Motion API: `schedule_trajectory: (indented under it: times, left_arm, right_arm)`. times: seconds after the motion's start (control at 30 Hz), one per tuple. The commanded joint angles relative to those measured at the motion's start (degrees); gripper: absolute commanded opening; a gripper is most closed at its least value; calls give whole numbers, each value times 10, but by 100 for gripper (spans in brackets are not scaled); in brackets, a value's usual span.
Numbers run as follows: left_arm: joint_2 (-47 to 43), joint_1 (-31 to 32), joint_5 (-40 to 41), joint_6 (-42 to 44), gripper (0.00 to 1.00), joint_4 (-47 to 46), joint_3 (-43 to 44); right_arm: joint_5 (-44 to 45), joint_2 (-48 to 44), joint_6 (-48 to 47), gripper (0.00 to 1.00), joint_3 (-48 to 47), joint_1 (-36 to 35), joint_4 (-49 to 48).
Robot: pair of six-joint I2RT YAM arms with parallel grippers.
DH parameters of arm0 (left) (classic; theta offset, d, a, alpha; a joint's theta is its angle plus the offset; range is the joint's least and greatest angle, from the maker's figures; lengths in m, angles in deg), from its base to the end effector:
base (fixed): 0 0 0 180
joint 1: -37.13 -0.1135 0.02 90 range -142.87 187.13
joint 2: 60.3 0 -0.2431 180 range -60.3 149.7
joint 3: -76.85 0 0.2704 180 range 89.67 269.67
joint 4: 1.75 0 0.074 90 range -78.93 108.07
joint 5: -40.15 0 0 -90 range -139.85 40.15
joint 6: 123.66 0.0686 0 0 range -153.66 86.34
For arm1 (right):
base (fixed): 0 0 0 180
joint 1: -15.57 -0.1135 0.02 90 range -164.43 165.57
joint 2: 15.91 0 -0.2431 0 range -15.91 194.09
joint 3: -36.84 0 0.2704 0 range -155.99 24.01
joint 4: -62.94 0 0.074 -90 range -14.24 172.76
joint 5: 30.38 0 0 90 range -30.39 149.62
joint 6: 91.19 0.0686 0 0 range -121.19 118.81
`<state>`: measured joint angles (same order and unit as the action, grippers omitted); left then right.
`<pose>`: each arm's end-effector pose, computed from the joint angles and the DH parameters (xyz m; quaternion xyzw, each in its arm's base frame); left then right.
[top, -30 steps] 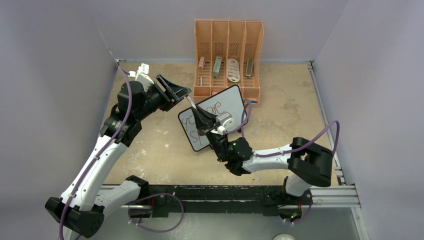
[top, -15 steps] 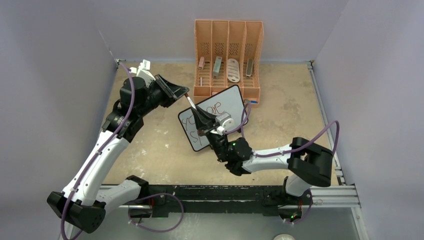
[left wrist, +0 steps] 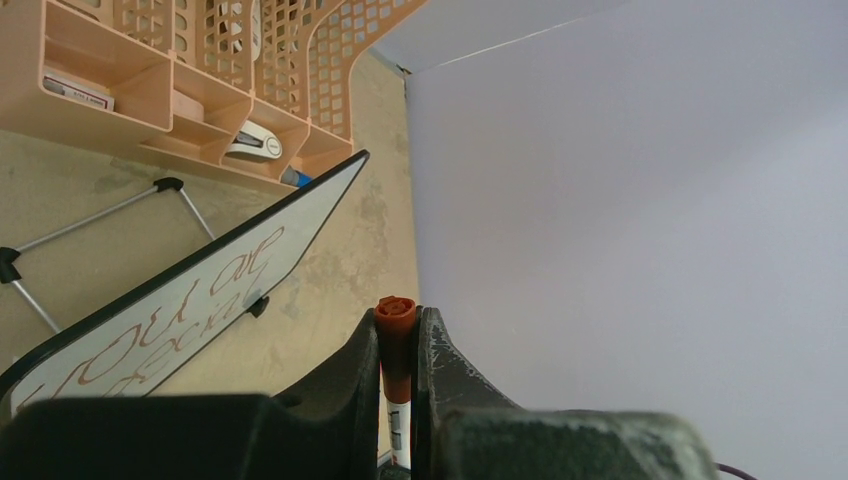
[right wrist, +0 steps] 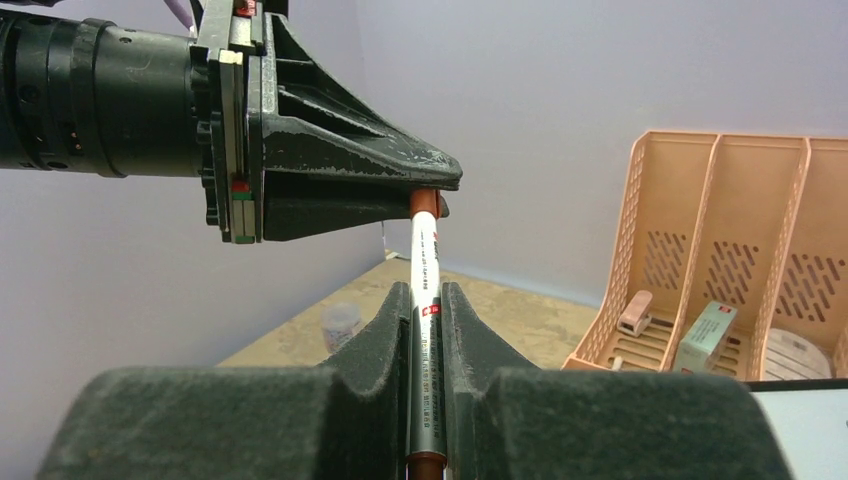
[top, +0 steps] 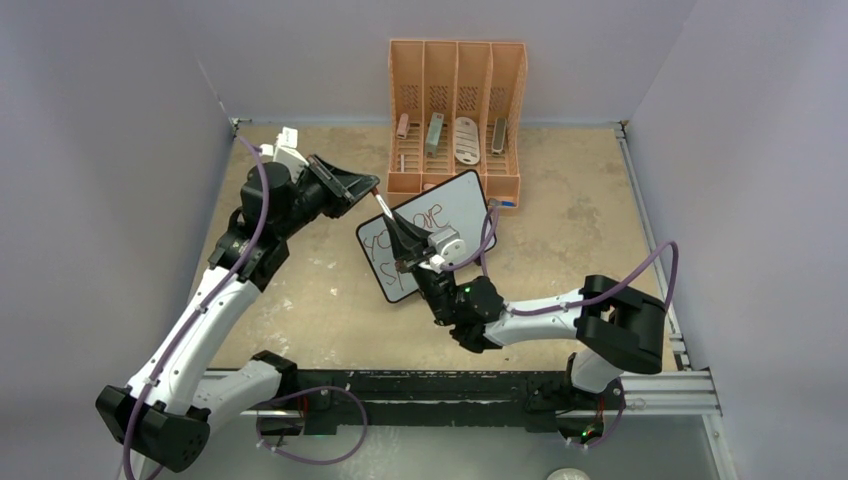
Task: Write a sentence on the whiteboard
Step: Close the whiteboard marker at the center of the board.
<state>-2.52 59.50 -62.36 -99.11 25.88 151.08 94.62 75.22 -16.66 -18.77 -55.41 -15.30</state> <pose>0.2607 -0.1234 0.3684 -0.2176 0.7398 -0.4983 0.3963 0.1482 0.3091 0.2878 -0.0612 0.4673 0.3002 0.8293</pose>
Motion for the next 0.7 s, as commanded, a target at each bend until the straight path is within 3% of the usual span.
schedule_trajectory:
  times: [0.0, 0.67]
  left_arm:
    - [-24, 22, -60, -18, 0, -2, -16]
    - [-58, 83, -50, -9, 0, 21, -48]
  right_arm:
    - [0, 3, -38, 0, -35, 2, -153]
    - [9, 3, -43, 0, -78, 12, -119]
